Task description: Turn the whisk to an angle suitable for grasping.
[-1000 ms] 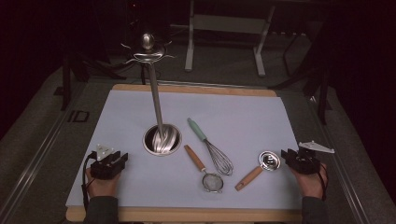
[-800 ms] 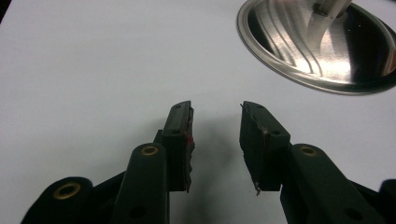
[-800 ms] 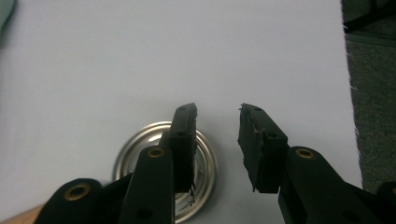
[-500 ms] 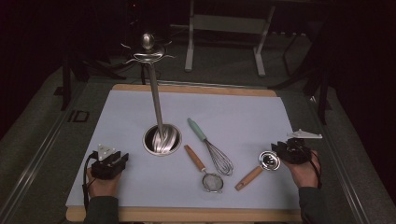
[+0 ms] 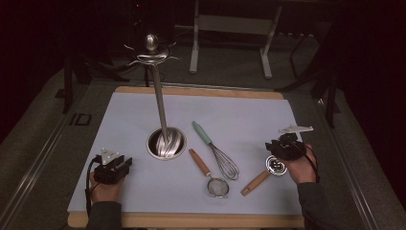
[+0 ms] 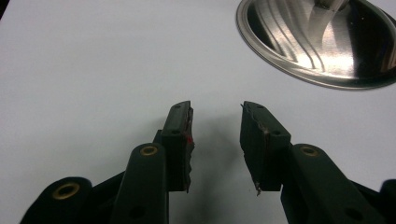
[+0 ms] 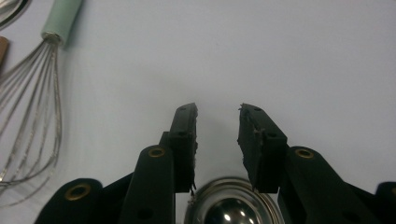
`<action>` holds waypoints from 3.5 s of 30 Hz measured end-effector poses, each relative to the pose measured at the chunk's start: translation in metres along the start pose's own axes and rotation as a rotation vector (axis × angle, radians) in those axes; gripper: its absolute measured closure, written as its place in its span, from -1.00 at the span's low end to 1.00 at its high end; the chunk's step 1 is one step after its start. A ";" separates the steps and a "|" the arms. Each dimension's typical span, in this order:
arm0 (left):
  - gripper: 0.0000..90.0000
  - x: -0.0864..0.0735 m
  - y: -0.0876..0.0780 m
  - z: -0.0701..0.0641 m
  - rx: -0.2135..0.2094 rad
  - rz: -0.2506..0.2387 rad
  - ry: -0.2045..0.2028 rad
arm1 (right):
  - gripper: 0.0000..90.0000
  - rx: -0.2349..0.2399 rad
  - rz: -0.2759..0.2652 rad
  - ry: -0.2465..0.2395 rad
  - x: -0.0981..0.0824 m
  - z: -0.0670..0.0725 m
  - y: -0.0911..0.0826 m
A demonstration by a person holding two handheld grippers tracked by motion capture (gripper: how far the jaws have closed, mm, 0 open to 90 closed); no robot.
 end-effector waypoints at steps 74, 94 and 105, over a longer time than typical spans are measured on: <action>0.43 0.000 0.000 -0.001 0.008 0.006 0.015 | 1.00 0.210 0.157 -0.291 0.031 0.160 0.063; 0.43 0.000 0.000 -0.001 0.009 0.005 0.010 | 1.00 0.182 0.213 -0.263 0.026 0.144 0.072; 0.42 0.000 0.000 -0.001 0.010 0.001 0.005 | 0.99 0.140 0.236 -0.219 0.032 0.120 0.076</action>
Point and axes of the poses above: each handheld gripper's, and its own axes: y roughly forward along the jaws, x roughly out of its top, z roughly to its left, the point moved 5 cm from there along y, roughly forward along the jaws, and after that the axes turned 8 degrees about y, right-handed, at the moved point
